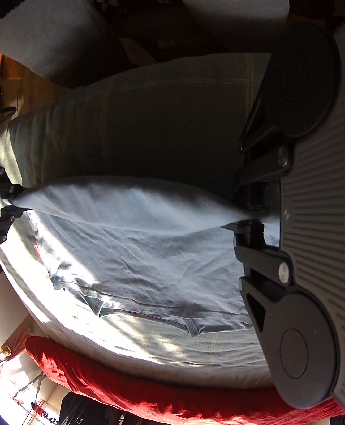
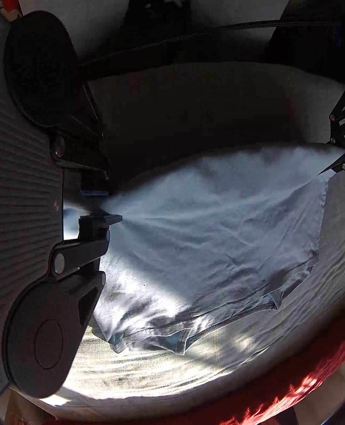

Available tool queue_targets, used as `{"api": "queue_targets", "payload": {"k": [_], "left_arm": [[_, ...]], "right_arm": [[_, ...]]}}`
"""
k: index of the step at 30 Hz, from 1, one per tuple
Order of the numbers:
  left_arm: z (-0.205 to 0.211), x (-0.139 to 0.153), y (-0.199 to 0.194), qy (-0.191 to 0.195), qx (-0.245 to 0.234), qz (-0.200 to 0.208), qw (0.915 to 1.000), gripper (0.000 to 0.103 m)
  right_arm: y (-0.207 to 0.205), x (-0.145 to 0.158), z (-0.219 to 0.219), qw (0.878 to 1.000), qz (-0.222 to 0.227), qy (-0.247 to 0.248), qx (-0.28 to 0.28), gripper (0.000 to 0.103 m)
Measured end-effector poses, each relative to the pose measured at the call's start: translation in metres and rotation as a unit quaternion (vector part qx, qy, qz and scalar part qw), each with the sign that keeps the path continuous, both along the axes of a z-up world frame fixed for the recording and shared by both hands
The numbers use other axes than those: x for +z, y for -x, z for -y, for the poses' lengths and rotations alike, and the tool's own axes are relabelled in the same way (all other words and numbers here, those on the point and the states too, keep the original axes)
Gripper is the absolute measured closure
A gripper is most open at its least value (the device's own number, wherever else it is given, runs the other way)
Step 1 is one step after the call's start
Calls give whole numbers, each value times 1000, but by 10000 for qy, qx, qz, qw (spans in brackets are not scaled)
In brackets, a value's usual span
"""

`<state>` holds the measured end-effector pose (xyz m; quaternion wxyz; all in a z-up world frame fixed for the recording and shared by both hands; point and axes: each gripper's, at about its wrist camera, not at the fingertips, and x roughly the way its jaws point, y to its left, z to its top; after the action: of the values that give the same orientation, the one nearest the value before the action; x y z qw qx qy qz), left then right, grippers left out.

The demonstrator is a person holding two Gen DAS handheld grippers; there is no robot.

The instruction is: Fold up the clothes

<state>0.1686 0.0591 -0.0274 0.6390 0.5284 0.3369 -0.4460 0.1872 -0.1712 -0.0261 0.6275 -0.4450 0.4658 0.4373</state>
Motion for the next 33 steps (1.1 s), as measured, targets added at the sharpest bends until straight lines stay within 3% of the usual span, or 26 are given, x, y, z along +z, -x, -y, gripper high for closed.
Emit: {"api": "queue_targets", "payload": {"k": [5,9,14,18,25,30,33], "left_arm": [[0,-14,3,-20,149,-165,9998,96],[-7,-12,-5,11,418,-513,9978,82],[-29,2,-9,-148,995,-1004,9899,78],[-44,19,-19,-24,1561,-1007,9826,78],[-41,29,-96,957,3040,-1000,9426,79],[-55,44,-159,1524,3872,-893,9049,78],[-68,39,-184,1560,4292,-873,8853,72]], "right_arm": [[6,-16,-1,9994,-325,47,-131,87],[3,-21,1,9977,-664,126,-75,66],[1,-8,19,9947,-972,153,-307,56],[-11,9,35,9910,-1057,59,-814,55],[-64,23,45,9734,-604,-788,-2065,55],[-114,17,58,9570,-354,-1160,-2633,55],[-132,14,62,9502,-185,-1272,-2838,55]]}}
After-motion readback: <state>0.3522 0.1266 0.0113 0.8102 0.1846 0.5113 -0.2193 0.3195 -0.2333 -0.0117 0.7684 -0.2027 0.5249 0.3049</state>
